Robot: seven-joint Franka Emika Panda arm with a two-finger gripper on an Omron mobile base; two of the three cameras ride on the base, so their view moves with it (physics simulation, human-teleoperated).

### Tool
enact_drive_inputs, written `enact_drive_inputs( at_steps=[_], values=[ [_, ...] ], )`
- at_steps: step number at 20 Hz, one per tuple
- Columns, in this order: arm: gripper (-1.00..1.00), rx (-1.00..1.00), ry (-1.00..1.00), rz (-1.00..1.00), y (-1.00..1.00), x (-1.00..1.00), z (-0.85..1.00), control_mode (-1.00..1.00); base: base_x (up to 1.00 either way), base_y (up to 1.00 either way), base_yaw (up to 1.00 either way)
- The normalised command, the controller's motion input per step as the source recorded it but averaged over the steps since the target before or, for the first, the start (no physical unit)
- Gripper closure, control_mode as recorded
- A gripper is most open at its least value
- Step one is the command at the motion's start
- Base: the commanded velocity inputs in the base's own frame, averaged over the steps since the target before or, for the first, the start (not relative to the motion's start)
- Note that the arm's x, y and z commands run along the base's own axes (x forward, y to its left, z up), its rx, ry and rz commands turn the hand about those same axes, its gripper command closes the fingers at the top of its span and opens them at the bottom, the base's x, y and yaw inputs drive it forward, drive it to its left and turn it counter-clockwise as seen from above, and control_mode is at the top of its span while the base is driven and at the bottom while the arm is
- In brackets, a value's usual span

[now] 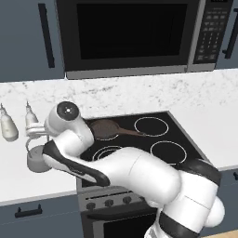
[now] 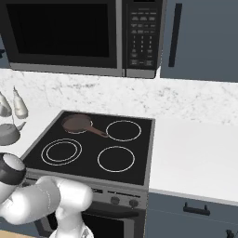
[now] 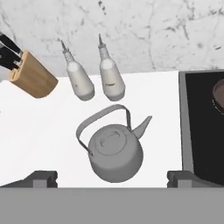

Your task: Pick the kettle from the counter and place it on a stove burner. Then turn the burner on.

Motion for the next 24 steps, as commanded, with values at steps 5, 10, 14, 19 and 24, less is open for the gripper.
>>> enact_drive_inputs(
  at_steps=[5, 10, 14, 19, 24],
  values=[
    [-1.0, -0.06, 0.22, -0.15, 0.62, 0.5, -0.12, -1.0, 0.0, 0.0, 0.0],
    [-1.0, -0.07, 0.12, -0.01, 0.28, 0.15, -0.11, -1.0, 0.0, 0.0, 0.0],
    [-1.0, -0.18, 0.1, 0.0, 0.11, 0.02, -0.51, -1.0, 0.0, 0.0, 0.0],
    [-1.0, -0.05, 0.01, 0.0, 0.0, 0.03, -0.49, -1.0, 0.0, 0.0, 0.0],
    [-1.0, 0.0, 0.0, 0.0, 0.02, 0.22, -0.12, -1.0, 0.0, 0.0, 0.0]
  ],
)
